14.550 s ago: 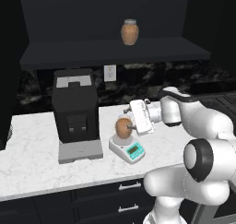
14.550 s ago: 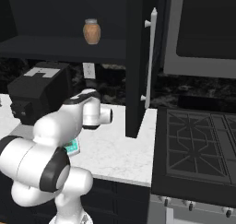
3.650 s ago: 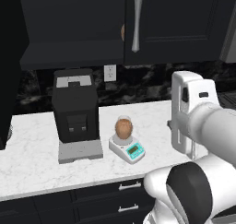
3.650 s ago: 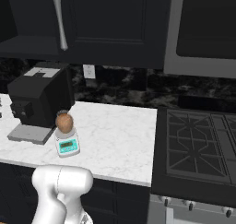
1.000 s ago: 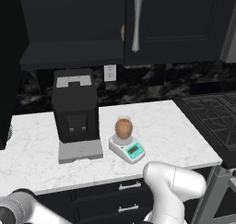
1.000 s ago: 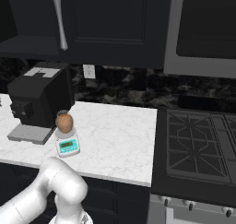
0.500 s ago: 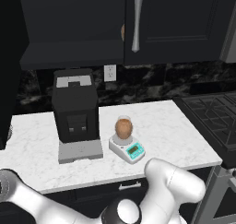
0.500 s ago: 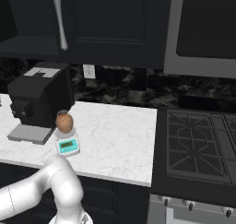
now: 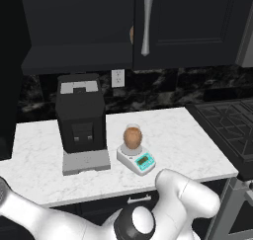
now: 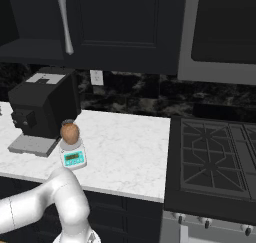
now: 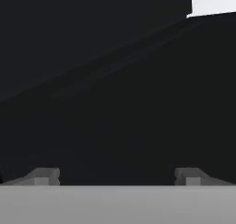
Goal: Pick the honey bottle and place it on the digital scale for weighing, and close the cabinet.
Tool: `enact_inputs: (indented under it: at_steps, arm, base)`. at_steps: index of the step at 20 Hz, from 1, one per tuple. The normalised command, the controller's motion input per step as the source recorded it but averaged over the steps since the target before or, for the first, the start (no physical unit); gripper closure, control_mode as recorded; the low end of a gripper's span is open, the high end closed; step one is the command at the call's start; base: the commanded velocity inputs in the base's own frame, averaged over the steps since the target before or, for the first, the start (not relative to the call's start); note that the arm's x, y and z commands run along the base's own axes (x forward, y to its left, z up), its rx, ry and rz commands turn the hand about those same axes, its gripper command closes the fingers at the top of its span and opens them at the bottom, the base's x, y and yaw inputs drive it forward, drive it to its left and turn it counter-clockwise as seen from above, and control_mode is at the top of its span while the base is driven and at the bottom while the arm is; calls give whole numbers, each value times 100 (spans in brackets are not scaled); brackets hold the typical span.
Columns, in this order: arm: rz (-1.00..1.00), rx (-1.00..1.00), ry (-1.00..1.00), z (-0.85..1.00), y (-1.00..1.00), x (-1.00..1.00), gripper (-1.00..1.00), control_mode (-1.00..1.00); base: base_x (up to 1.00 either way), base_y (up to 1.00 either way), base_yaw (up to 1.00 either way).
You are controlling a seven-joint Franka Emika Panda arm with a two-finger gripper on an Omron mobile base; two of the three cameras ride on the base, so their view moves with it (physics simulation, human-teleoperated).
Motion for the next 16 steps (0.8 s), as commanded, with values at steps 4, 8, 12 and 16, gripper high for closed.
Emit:
enact_inputs:
  at_steps: [4,8,12,16]
  arm:
    - [8,31,2,44,-100,-41,-100,-100]
    - [6,30,4,44,-100,-16,-100,-100]
    - [2,31,12,30,-100,33,-100,-100]
    - [1,31,20,2,-100,100,-100,-100]
  base:
    - [0,0,0]
    - [0,0,0]
    - [0,0,0]
    - [0,0,0]
